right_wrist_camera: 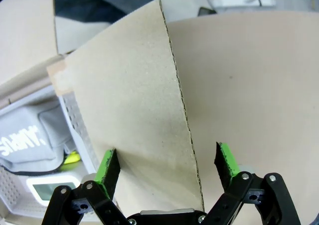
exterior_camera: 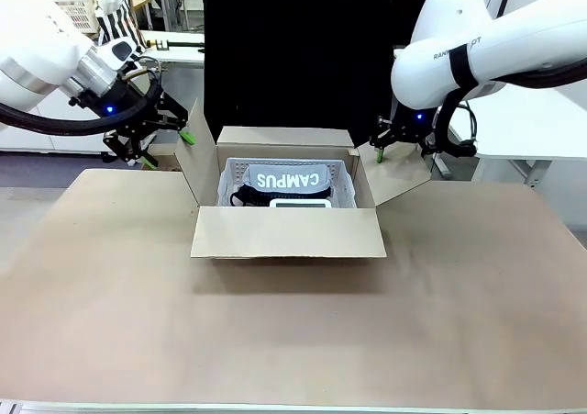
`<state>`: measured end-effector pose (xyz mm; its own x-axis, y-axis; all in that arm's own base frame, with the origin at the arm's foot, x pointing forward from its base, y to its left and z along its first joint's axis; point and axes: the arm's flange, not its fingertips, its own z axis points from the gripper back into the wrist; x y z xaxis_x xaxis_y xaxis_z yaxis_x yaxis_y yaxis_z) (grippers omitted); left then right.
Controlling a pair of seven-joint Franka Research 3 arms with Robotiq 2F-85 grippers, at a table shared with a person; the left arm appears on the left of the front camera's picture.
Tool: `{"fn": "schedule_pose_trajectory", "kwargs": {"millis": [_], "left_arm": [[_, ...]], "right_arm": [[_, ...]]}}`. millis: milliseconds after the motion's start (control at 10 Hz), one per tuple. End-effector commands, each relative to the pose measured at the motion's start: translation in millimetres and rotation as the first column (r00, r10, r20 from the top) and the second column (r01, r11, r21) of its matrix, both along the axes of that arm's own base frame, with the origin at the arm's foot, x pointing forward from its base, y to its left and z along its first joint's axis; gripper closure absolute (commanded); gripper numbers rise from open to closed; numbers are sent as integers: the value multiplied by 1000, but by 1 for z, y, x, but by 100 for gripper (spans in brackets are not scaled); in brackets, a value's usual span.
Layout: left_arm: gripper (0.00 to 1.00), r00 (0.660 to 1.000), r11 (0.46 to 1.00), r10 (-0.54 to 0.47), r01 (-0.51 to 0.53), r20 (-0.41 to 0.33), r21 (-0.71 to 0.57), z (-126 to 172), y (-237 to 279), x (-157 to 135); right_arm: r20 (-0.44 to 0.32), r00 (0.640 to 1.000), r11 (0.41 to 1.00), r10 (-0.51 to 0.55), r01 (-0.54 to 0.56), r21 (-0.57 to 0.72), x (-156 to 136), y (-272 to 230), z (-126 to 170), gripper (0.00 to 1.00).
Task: Pack the gift set into the box.
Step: Lift both hands away from the flaps of the Package Box.
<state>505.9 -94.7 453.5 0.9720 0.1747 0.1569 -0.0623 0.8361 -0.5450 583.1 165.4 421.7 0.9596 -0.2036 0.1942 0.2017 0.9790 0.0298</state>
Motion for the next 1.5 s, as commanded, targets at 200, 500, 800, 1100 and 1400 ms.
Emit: {"fn": "schedule_pose_trajectory", "kwargs": {"millis": [200, 500, 800, 1100, 1400], "left_arm": [[0, 999, 980, -41, 37, -17, -193, 58, 20, -21], [0, 988, 931, -81, 123, 132, -343, 147, 49, -85], [0, 943, 629, -126, 316, 308, -711, 167, 90, -132], [0, 979, 495, -26, 189, 203, -848, 109, 153, -122], [0, 983, 493, -11, 165, 183, -854, 96, 162, -132]], "right_arm": [[63, 995, 942, -72, 47, 333, -31, -41, 73, 0], [285, 958, 871, -27, -117, 477, -122, -97, 205, 0], [-22, 999, 582, -40, 41, 812, -141, -130, 211, 0], [-92, 939, 404, 330, -53, 913, -130, -132, 90, 0], [-54, 958, 371, 281, -56, 927, -143, -131, 74, 0]]}}
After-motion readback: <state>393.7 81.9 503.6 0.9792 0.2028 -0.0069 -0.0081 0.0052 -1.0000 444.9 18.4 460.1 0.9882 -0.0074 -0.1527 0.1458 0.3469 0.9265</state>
